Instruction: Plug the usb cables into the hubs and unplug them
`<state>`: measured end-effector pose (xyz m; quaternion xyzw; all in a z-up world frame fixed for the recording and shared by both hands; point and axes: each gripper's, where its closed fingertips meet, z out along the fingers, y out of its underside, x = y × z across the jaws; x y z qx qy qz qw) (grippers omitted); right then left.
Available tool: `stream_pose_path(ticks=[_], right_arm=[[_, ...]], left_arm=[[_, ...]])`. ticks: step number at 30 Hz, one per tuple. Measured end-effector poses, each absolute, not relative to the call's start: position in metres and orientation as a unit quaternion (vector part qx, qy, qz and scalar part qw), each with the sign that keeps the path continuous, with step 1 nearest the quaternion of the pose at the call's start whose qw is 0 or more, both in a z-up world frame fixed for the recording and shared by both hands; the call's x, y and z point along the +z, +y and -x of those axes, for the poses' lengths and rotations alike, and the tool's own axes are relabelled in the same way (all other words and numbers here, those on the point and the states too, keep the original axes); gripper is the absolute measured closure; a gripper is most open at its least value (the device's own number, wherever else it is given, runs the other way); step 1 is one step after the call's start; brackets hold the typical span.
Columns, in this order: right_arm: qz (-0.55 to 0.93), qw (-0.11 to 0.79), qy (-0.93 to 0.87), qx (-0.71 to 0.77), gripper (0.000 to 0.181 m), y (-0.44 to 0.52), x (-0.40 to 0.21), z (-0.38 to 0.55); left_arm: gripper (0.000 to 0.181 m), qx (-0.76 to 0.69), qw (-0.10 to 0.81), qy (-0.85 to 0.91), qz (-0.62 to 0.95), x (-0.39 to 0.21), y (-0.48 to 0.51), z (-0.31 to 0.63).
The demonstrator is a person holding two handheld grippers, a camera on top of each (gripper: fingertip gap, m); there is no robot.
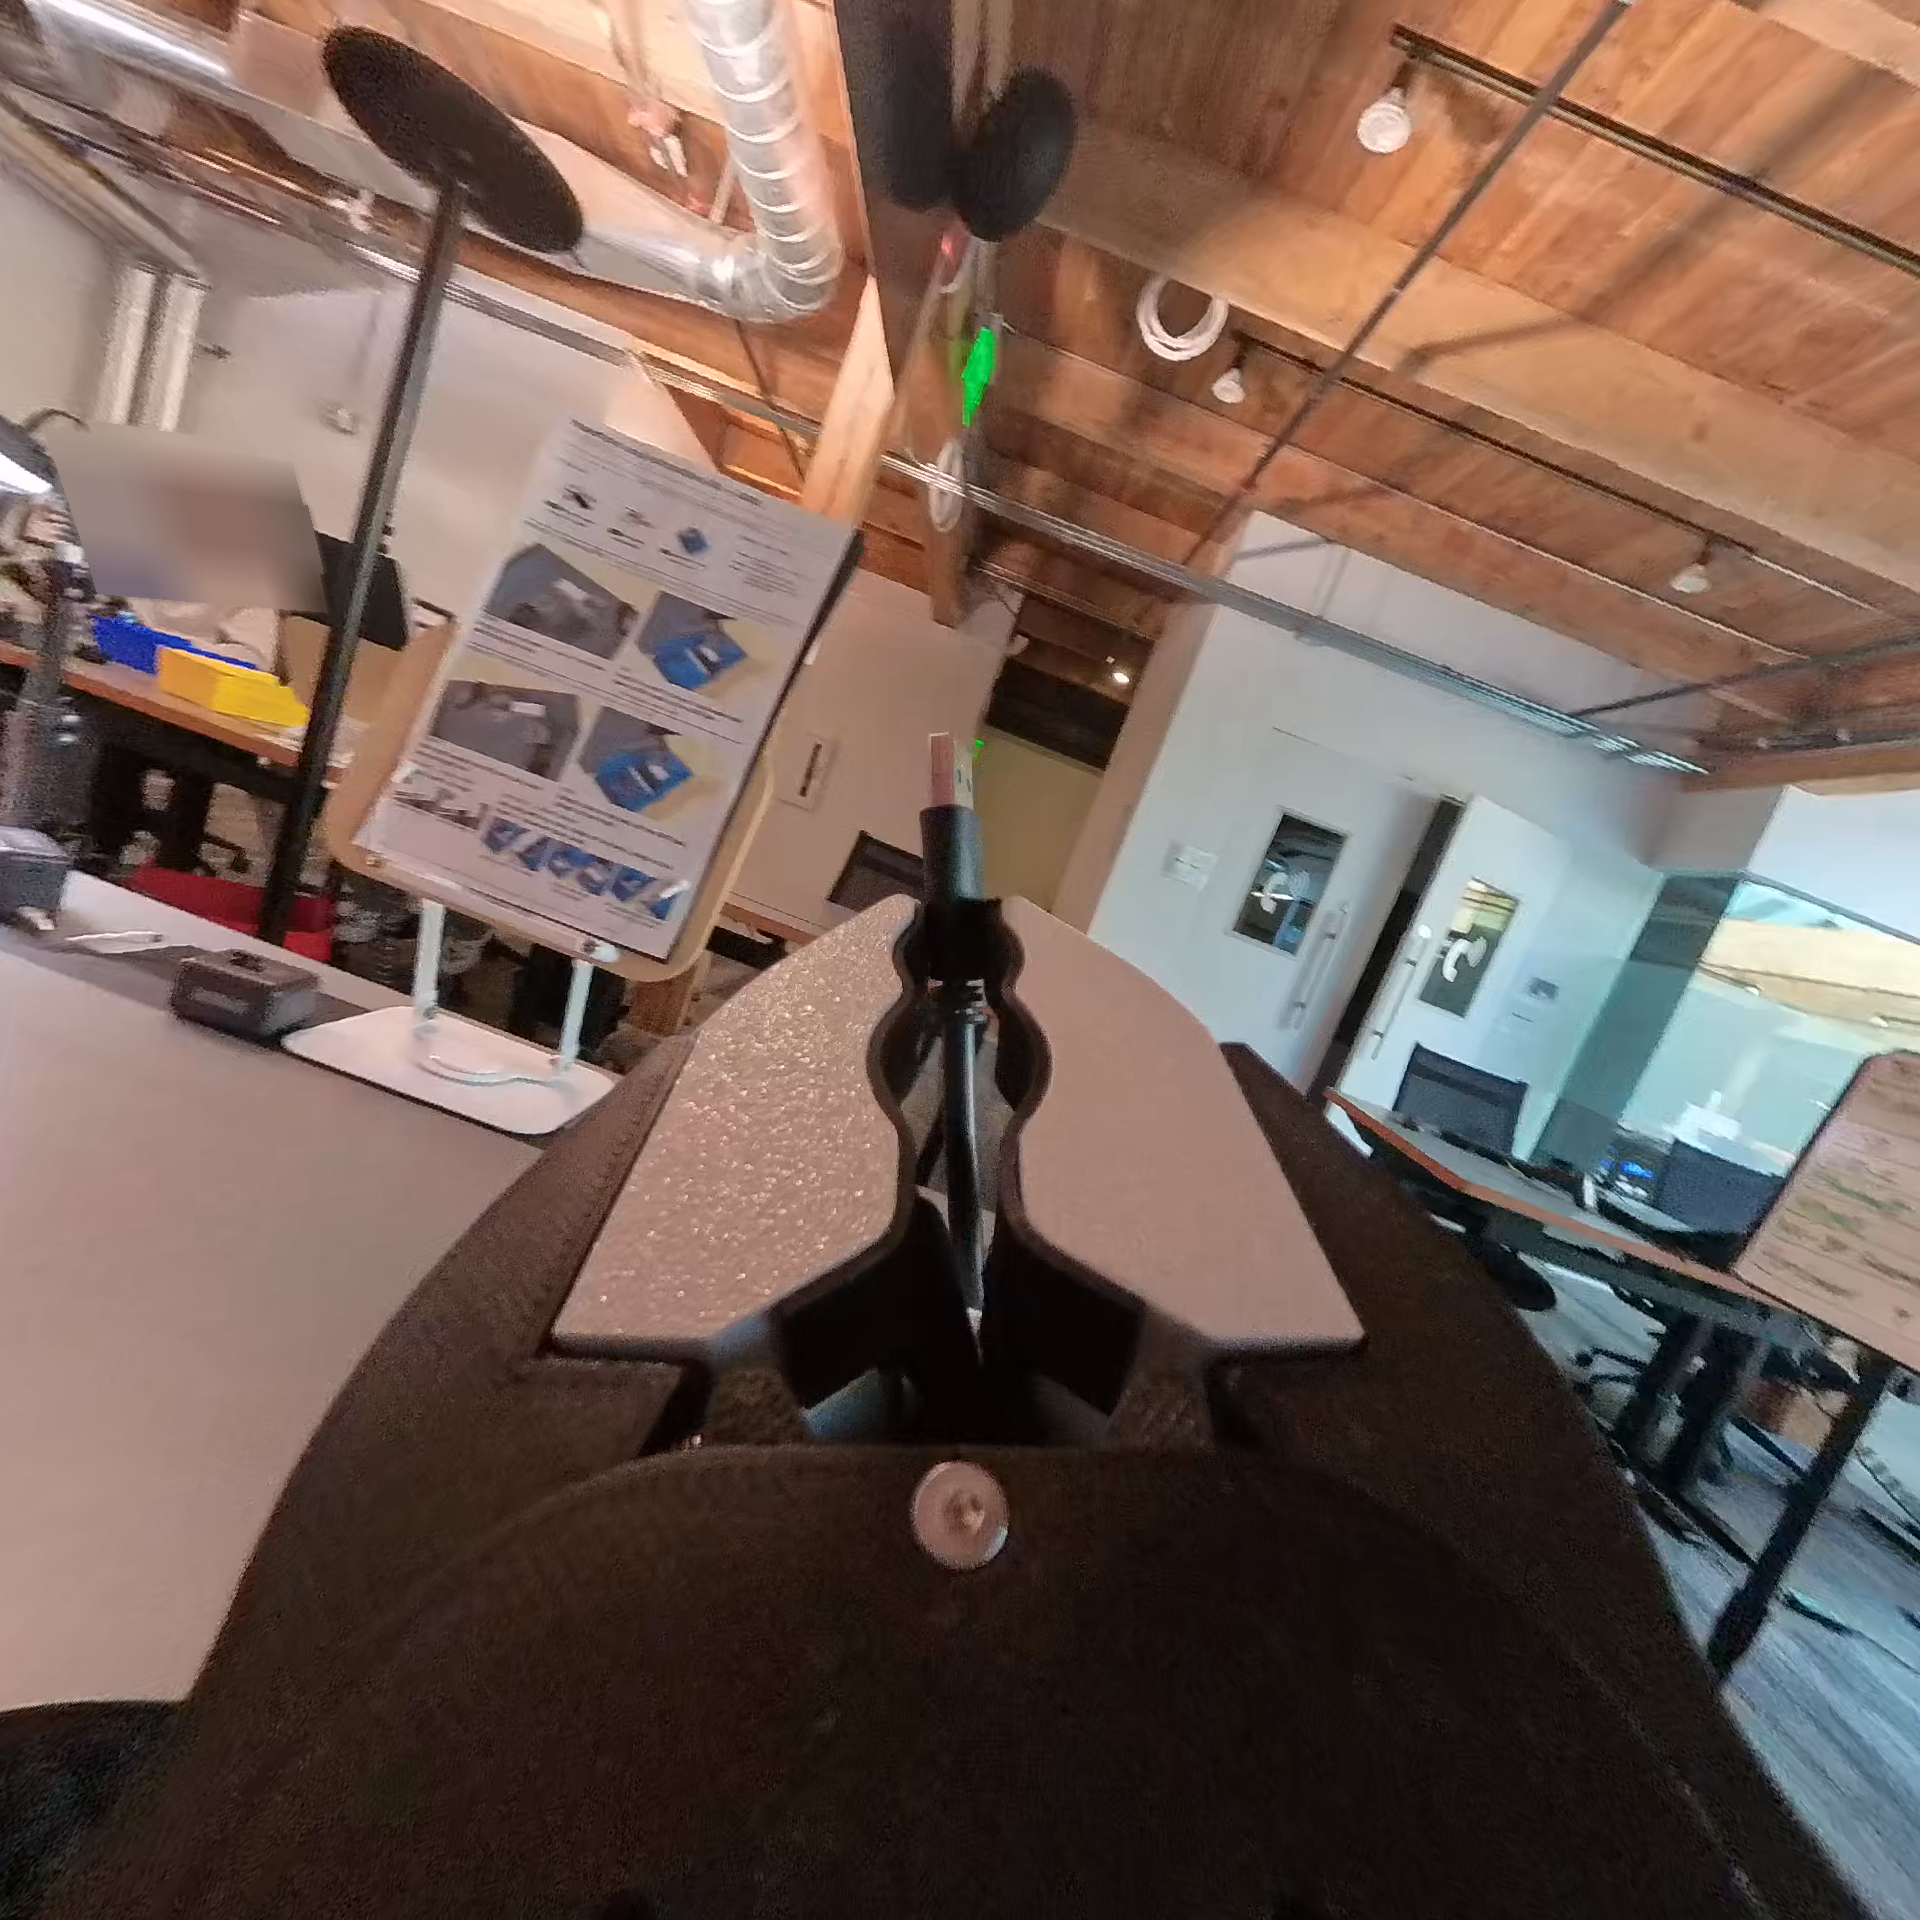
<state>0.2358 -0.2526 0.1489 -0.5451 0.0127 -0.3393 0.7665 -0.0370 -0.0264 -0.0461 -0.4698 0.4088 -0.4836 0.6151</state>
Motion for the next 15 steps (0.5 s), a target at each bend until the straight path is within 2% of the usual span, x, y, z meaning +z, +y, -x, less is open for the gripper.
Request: stream_pose_path(ticks=[10,15], right_arm=[[0.479,0.799,0.076,-0.356,0.172,-0.260,0.142,-0.291],[0.488,0.782,0.096,-0.376,0.172,-0.255,0.124,-0.321]], left_arm=[[0.156,-0.479,0.615,0.416,0.468,-0.047,-0.028,0.035],[0.156,-0.477,0.615,0.421,0.467,-0.048,-0.029,0.034]])
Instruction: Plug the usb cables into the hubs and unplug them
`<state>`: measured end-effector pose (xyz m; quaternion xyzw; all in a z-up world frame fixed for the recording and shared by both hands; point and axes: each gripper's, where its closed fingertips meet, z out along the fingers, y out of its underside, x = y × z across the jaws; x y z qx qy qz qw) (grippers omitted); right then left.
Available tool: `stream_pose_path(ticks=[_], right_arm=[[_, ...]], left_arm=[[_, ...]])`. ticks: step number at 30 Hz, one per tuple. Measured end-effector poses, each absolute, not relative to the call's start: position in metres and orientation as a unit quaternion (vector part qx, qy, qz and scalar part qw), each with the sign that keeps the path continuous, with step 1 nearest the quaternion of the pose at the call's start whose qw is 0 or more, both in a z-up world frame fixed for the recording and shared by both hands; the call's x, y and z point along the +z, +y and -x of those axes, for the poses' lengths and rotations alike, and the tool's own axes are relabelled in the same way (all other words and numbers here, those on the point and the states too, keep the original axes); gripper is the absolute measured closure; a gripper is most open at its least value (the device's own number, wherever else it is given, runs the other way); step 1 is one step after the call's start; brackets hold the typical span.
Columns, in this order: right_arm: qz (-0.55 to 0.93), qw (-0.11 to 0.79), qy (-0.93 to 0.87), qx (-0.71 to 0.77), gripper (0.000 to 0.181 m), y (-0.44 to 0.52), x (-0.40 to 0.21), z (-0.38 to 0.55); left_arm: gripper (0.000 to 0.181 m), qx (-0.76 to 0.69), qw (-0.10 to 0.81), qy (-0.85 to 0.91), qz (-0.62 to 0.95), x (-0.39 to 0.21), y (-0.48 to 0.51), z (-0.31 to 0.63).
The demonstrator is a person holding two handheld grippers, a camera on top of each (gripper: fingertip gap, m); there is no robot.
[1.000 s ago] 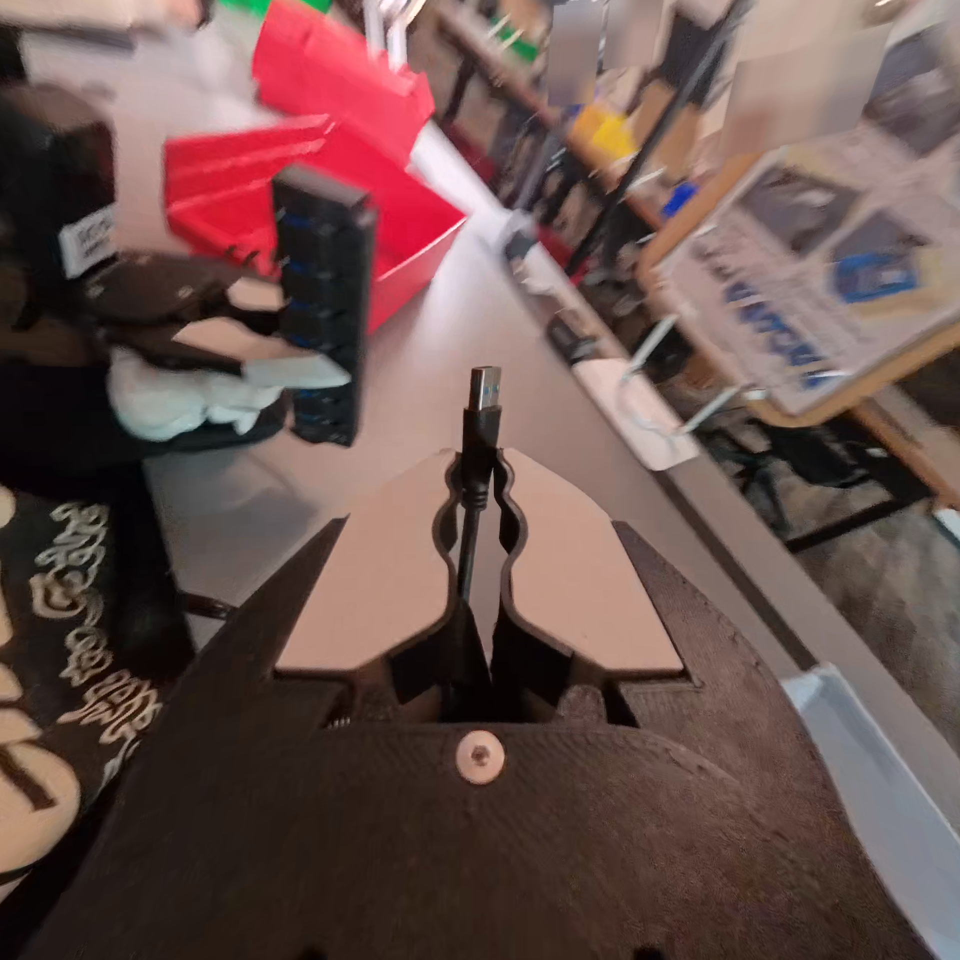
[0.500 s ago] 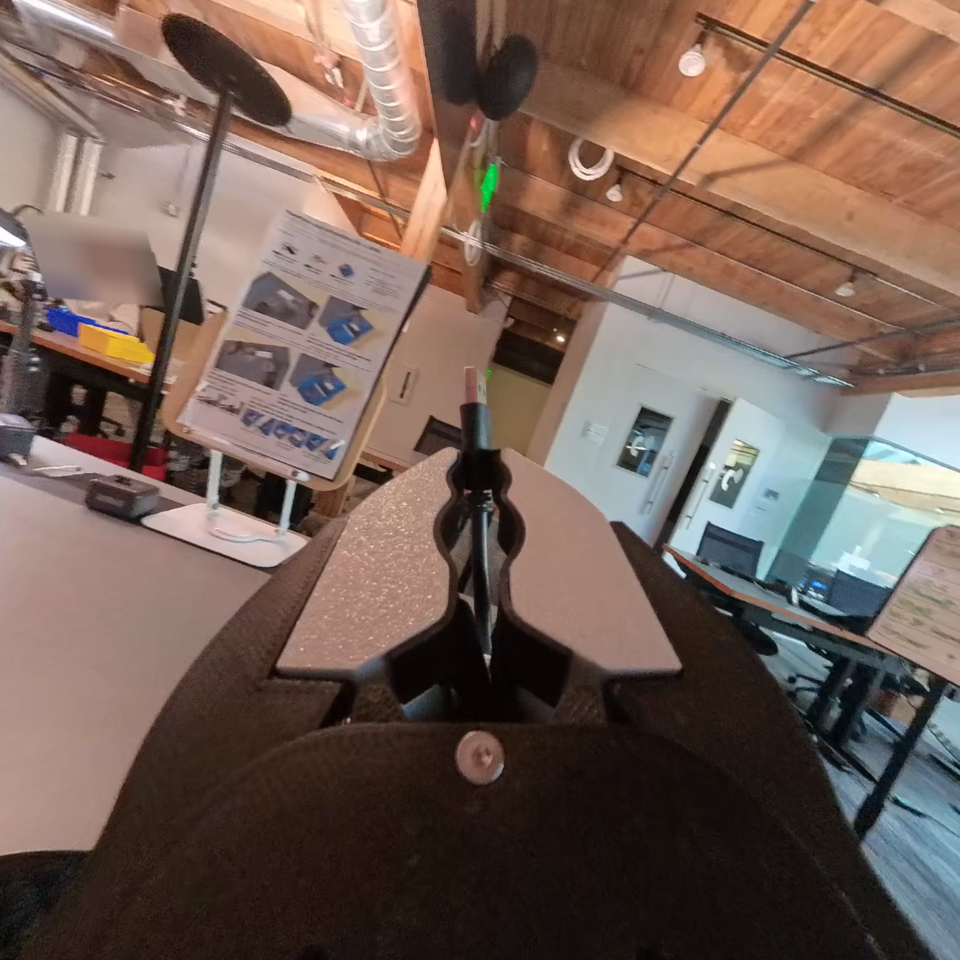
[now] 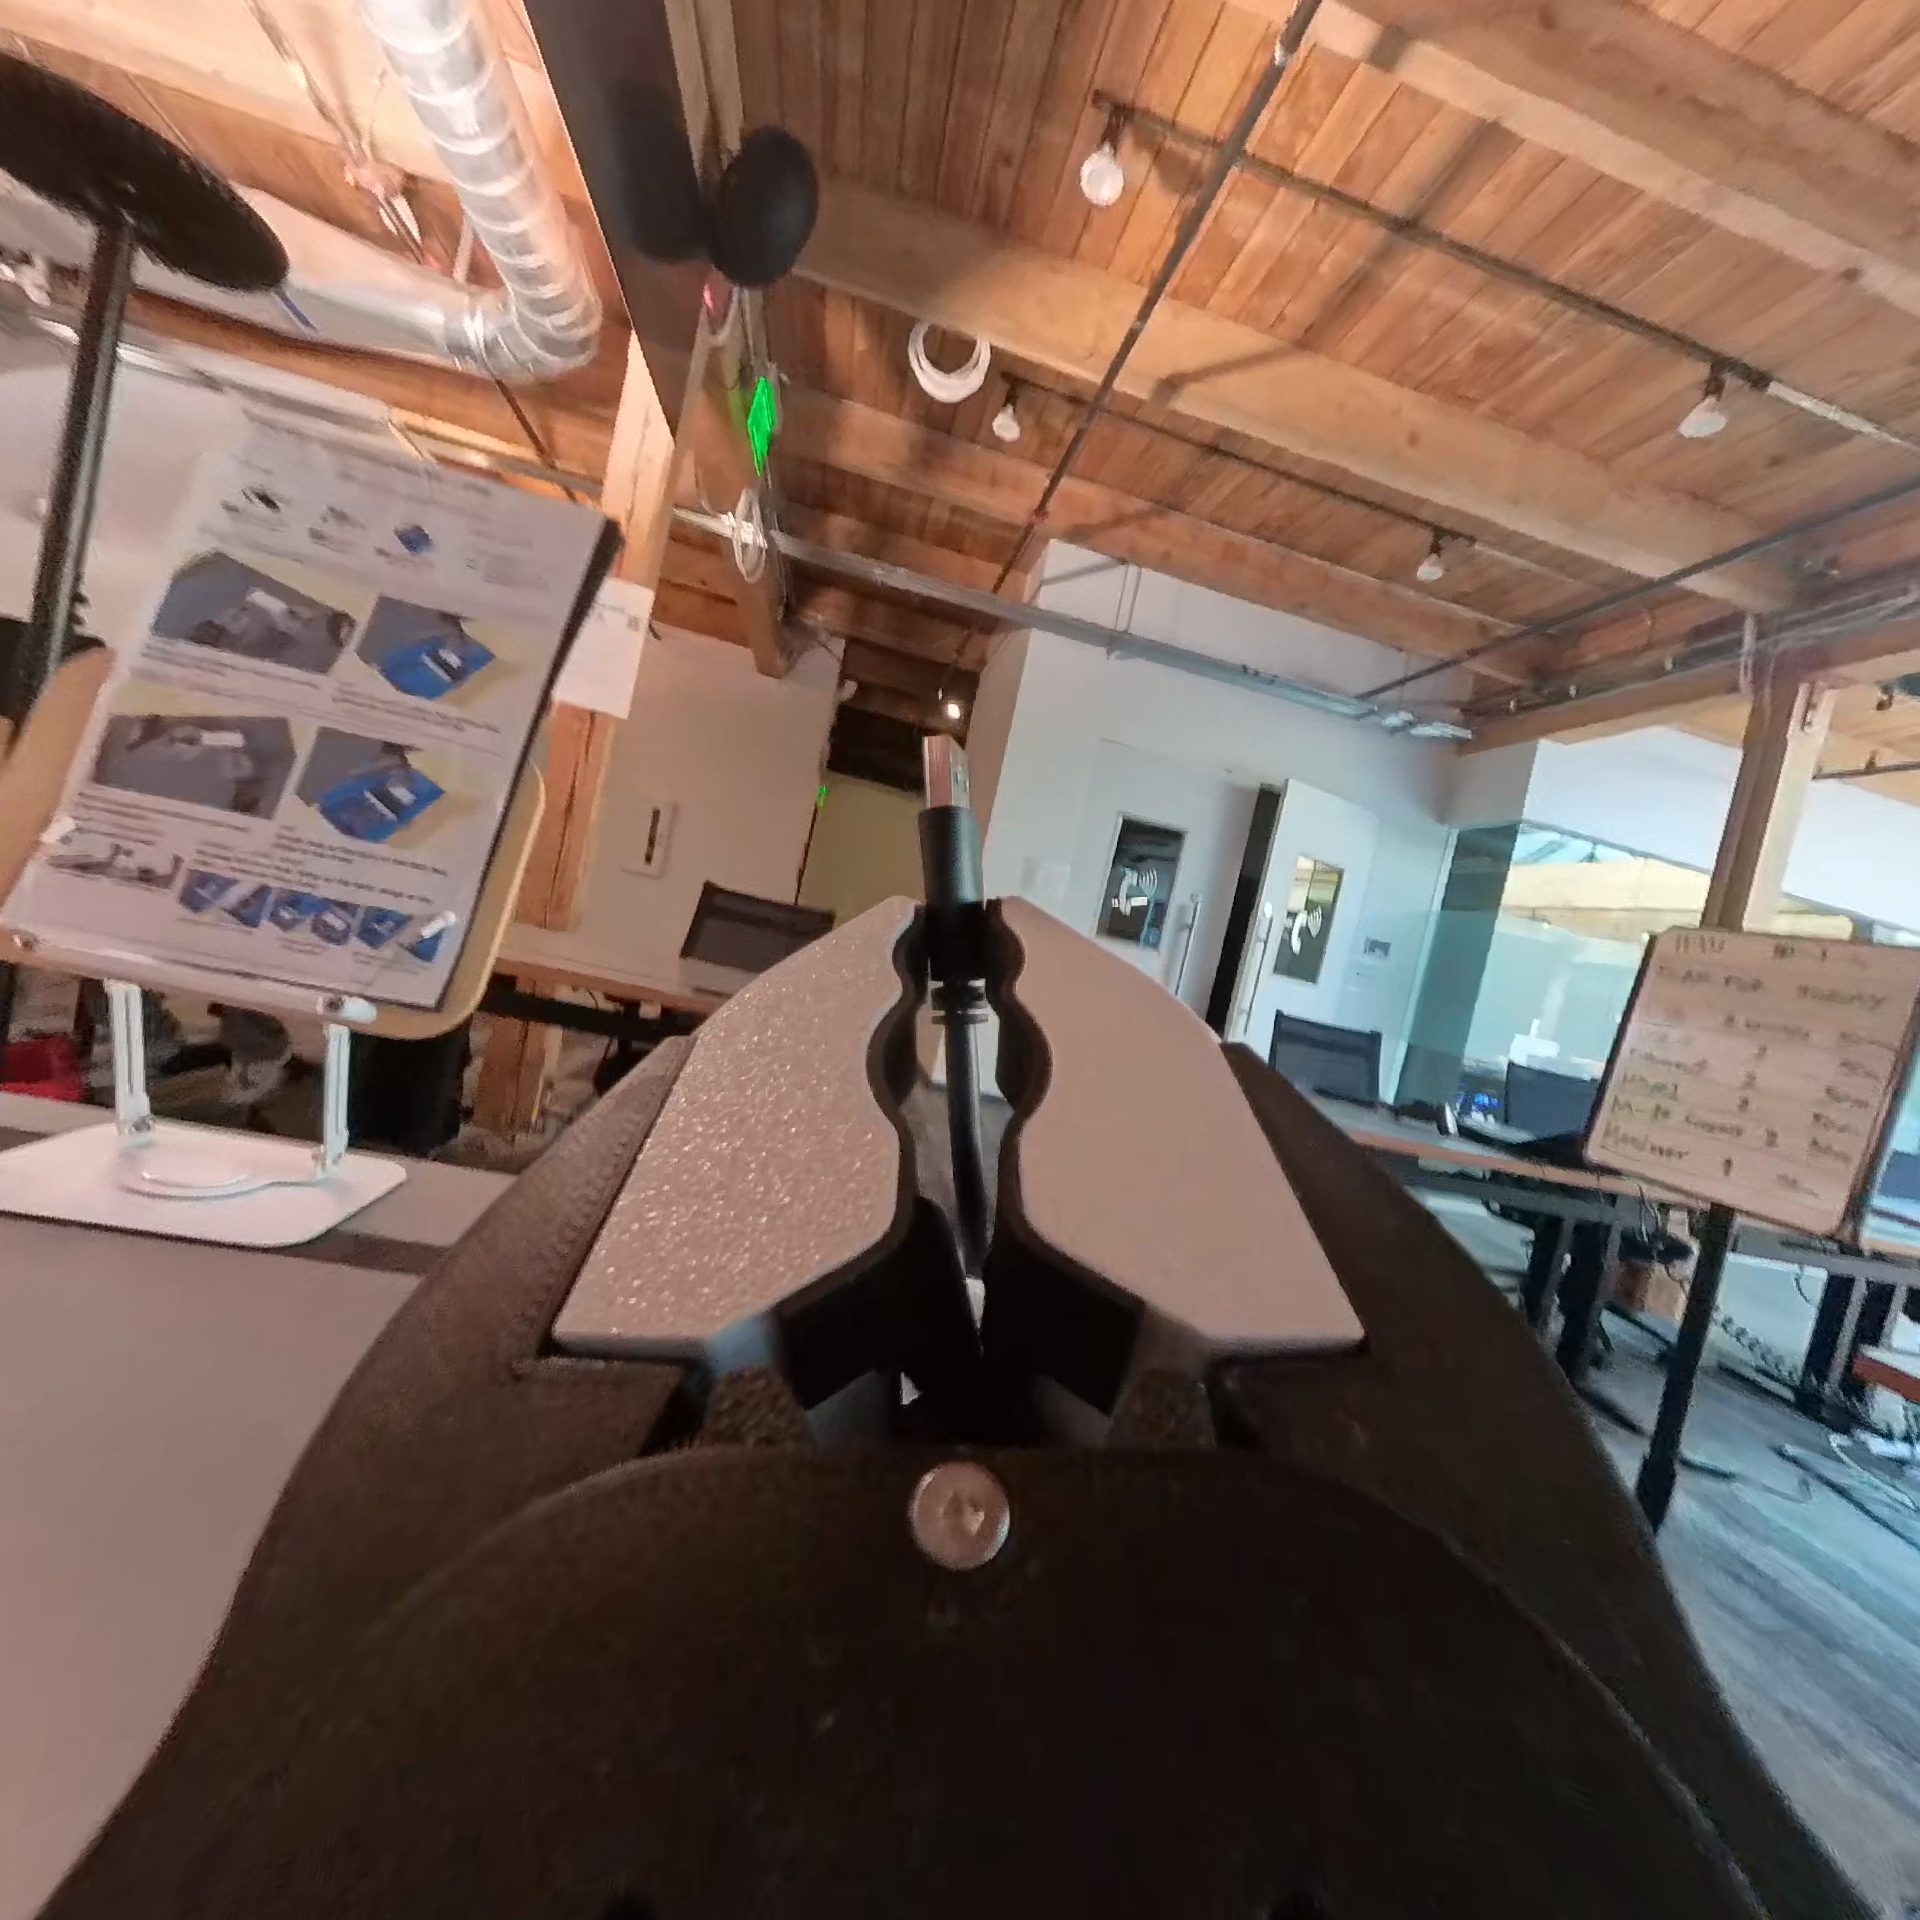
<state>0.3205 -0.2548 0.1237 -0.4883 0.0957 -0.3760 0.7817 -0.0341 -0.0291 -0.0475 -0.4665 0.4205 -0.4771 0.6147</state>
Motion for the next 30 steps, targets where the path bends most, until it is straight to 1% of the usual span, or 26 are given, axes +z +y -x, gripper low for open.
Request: stream_pose_path(ticks=[4,9,13,18,22,25,27,30], right_arm=[[0.568,0.737,0.123,-0.344,0.171,-0.235,0.087,-0.351],[0.721,0.640,0.113,-0.240,0.168,-0.197,0.017,-0.362],[0.766,0.603,0.097,-0.201,0.169,-0.188,-0.007,-0.358],[0.837,0.508,0.073,-0.188,0.167,-0.187,-0.047,-0.355],[0.874,0.458,0.085,-0.138,0.164,-0.183,-0.072,-0.349],[0.895,0.418,0.124,-0.095,0.157,-0.185,-0.087,-0.347],[0.903,0.401,0.124,-0.094,0.140,-0.186,-0.092,-0.346],[0.902,0.398,0.122,-0.111,0.129,-0.186,-0.088,-0.346]], left_arm=[[0.156,-0.475,0.614,0.424,0.466,-0.048,-0.030,0.033],[0.156,-0.474,0.614,0.425,0.466,-0.048,-0.030,0.033],[0.156,-0.474,0.614,0.425,0.465,-0.048,-0.030,0.033],[0.156,-0.474,0.615,0.426,0.464,-0.048,-0.030,0.033],[0.156,-0.473,0.614,0.427,0.465,-0.049,-0.030,0.032],[0.156,-0.473,0.614,0.427,0.464,-0.049,-0.031,0.032],[0.156,-0.473,0.614,0.428,0.465,-0.049,-0.031,0.032],[0.156,-0.473,0.614,0.429,0.465,-0.049,-0.031,0.032]])
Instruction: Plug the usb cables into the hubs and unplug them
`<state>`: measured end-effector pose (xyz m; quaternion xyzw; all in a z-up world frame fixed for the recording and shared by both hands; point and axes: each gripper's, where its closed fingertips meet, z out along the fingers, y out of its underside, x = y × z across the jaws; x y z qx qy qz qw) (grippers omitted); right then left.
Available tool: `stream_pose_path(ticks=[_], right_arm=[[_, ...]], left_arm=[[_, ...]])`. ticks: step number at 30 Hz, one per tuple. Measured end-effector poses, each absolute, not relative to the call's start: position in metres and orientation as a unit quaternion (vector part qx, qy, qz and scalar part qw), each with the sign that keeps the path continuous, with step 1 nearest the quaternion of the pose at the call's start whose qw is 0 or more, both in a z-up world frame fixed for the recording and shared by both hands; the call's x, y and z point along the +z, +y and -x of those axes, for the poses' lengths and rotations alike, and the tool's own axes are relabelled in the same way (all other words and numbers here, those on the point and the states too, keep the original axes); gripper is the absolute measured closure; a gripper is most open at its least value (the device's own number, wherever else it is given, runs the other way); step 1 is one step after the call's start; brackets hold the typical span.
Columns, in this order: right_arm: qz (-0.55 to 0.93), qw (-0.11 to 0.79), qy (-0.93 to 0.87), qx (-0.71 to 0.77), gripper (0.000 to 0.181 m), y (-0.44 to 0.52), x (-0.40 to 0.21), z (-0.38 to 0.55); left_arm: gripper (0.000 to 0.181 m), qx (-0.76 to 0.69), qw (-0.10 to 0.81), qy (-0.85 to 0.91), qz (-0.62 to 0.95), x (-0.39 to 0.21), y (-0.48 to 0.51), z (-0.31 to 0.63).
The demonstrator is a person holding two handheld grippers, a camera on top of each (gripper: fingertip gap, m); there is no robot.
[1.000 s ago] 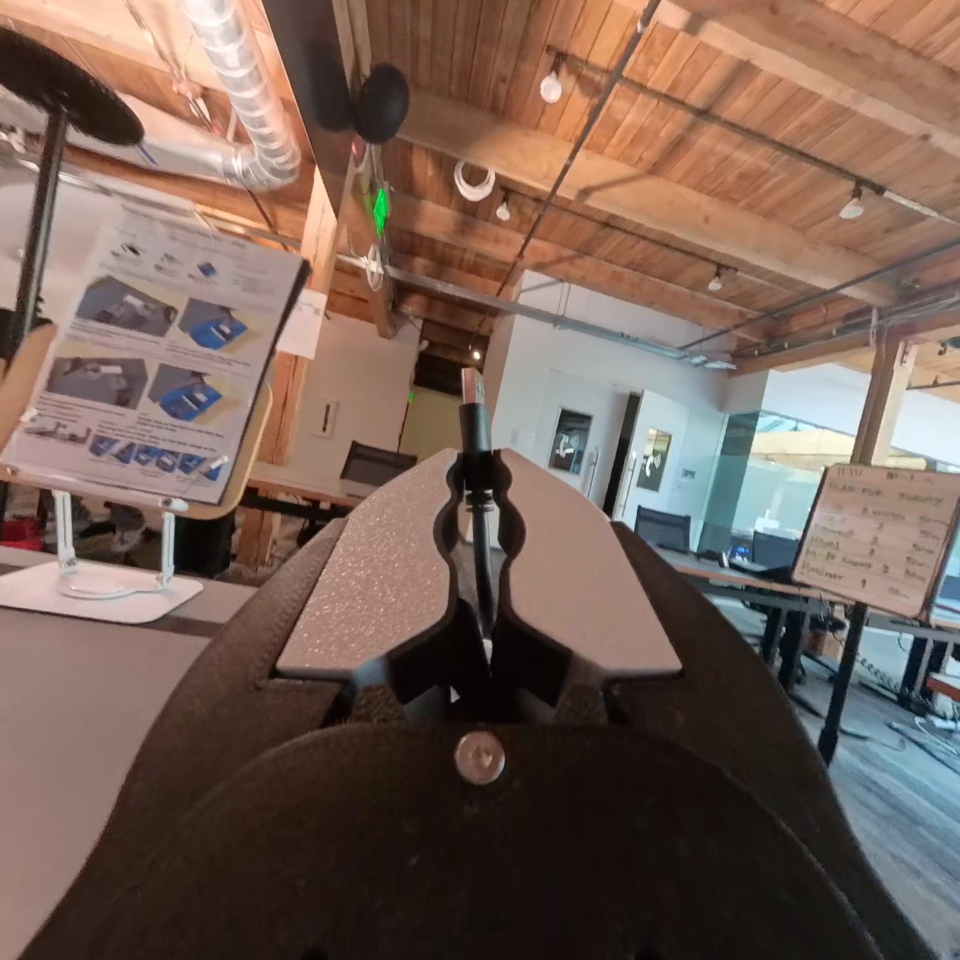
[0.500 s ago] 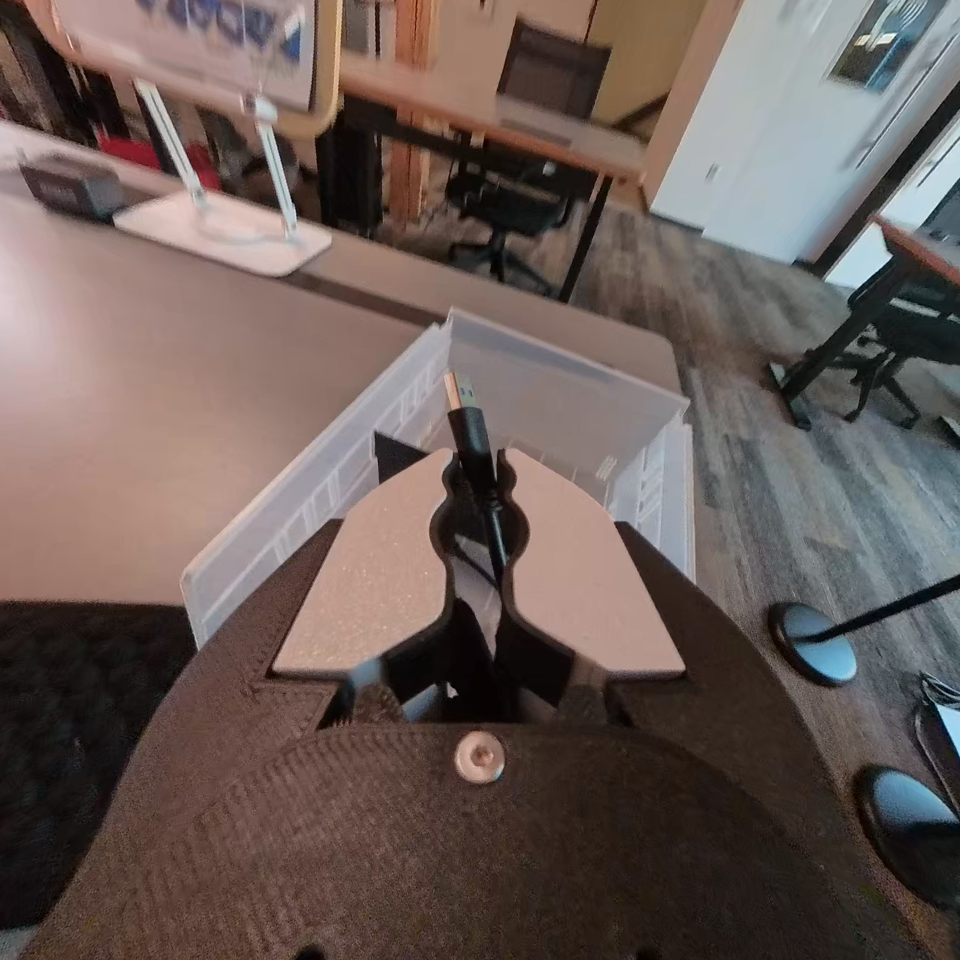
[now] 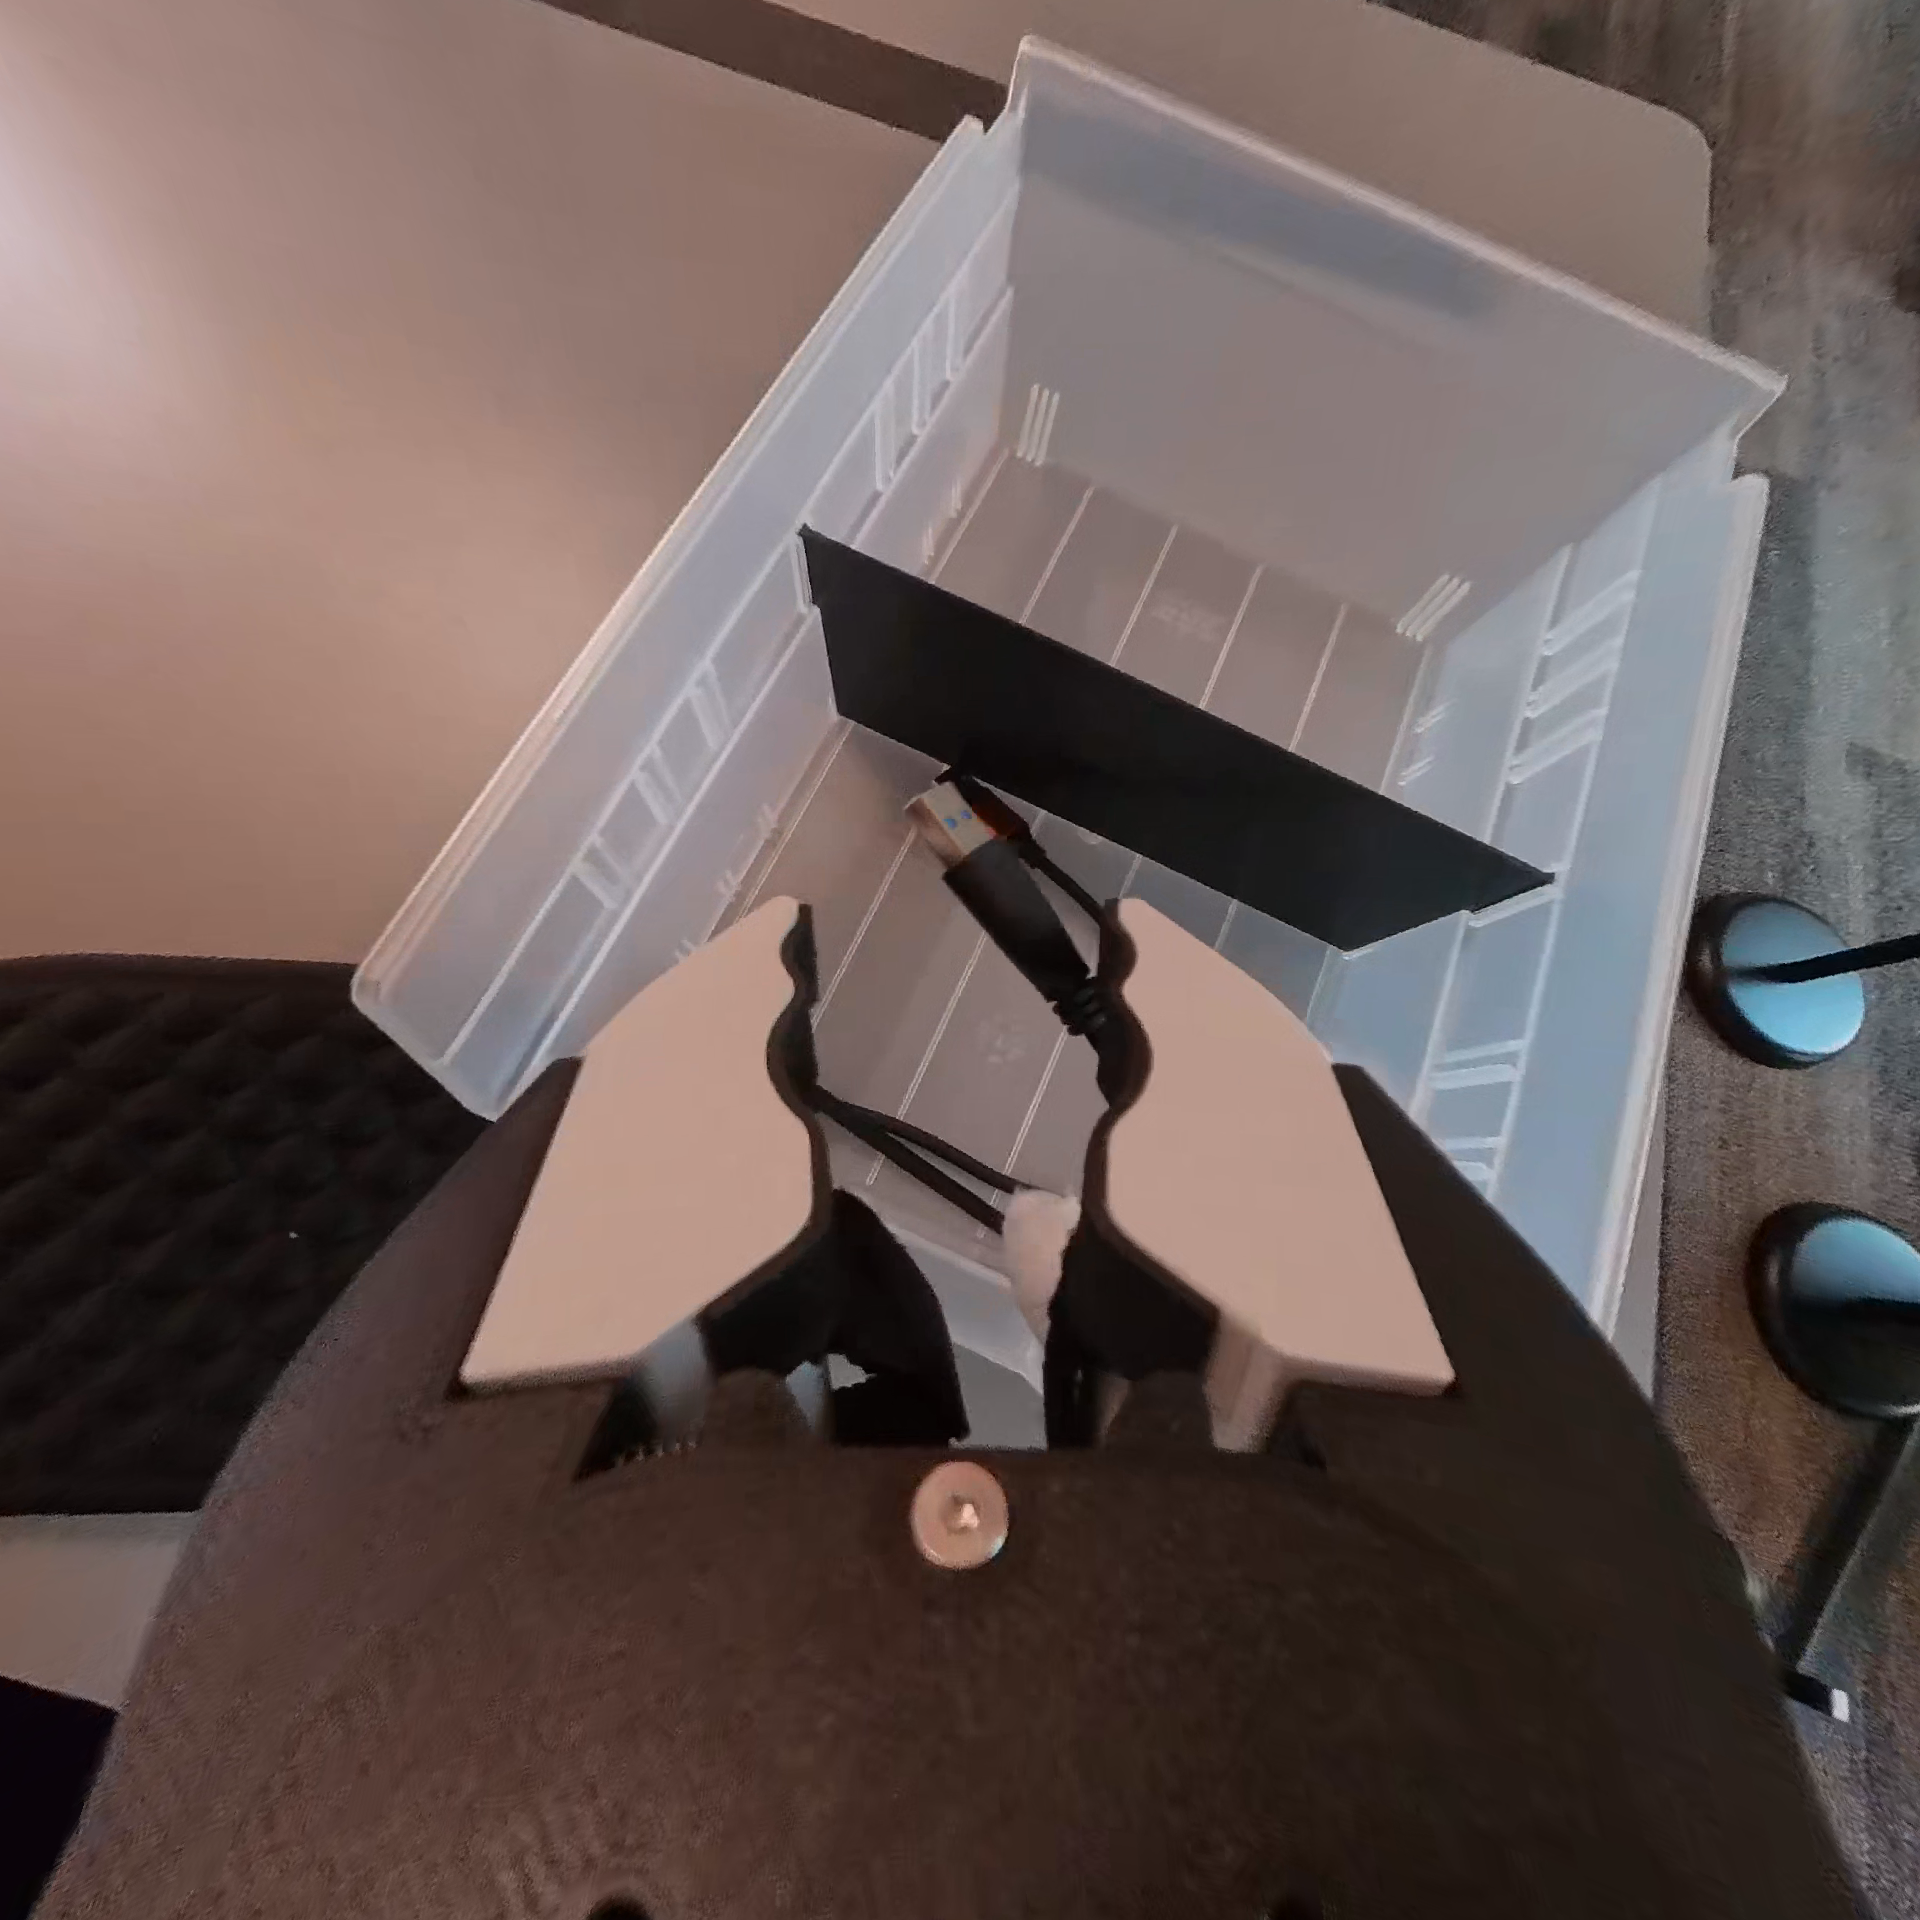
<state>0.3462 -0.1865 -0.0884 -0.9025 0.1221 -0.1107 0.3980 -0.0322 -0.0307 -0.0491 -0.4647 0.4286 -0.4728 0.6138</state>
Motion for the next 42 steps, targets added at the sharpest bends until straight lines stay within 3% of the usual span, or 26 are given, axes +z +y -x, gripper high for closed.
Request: stream_pose_path(ticks=[6,26,31,35,42], right_arm=[[0.882,0.451,0.105,-0.086,0.110,-0.177,-0.070,-0.335],[0.735,0.650,0.077,-0.178,0.137,-0.198,0.026,-0.333],[0.733,0.578,0.240,-0.266,0.176,-0.217,-0.013,-0.407],[0.773,0.450,0.300,-0.333,0.177,-0.226,-0.072,-0.451],[0.831,0.349,0.277,-0.332,0.180,-0.214,-0.122,-0.460]], left_arm=[[0.156,-0.472,0.613,0.430,0.465,-0.050,-0.031,0.032],[0.156,-0.471,0.612,0.433,0.465,-0.050,-0.032,0.031],[0.156,-0.470,0.611,0.436,0.464,-0.051,-0.032,0.030],[0.156,-0.470,0.611,0.437,0.464,-0.051,-0.033,0.030],[0.156,-0.469,0.611,0.439,0.462,-0.051,-0.034,0.030]])
